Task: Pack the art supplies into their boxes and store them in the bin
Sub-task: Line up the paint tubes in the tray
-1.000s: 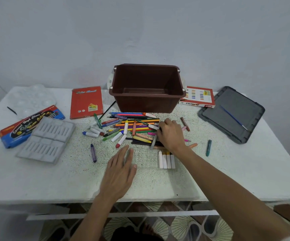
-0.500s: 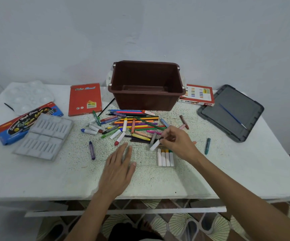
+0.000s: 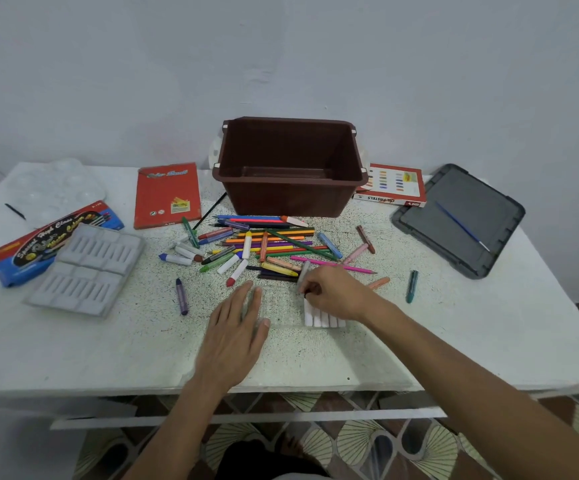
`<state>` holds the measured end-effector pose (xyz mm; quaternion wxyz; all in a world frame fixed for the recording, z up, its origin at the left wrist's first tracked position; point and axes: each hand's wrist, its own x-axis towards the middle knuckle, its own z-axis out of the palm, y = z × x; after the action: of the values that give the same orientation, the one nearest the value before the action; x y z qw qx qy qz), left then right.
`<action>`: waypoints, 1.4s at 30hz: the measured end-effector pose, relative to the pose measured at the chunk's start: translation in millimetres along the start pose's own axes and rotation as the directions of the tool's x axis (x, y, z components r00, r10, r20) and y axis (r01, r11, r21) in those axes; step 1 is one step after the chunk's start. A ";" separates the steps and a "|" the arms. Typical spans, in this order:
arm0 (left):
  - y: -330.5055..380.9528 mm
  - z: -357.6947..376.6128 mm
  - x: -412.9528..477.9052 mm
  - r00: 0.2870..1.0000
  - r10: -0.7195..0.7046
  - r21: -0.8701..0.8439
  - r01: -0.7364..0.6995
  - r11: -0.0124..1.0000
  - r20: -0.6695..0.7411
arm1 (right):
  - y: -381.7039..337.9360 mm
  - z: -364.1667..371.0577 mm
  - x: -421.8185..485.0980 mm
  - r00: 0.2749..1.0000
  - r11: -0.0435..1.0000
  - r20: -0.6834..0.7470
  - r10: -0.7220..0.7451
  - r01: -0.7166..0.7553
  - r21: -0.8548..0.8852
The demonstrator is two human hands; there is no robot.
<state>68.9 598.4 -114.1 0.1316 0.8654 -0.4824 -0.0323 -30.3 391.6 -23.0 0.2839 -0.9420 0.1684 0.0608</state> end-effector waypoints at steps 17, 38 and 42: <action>0.4 1.4 -0.7 1.000 -0.004 -0.006 0.004 1.000 -0.002 | 21.1 52.6 -20.1 0.899 0.968 -0.391 -0.199 0.119 -0.221; 1.8 -5.1 -6.8 0.990 -0.078 -0.249 0.046 0.967 -0.119 | 59.6 88.2 -61.1 0.819 0.930 -0.479 -0.316 0.166 -0.329; -0.6 -11.4 2.4 0.924 -0.290 -0.363 0.189 0.912 -0.249 | 59.9 89.4 -58.0 0.793 0.910 -0.490 -0.363 0.189 -0.368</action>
<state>72.8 599.0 -103.1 0.3416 0.8787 -0.3335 0.0015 -107.3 410.7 -115.9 0.0831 -0.9656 0.0902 -0.2292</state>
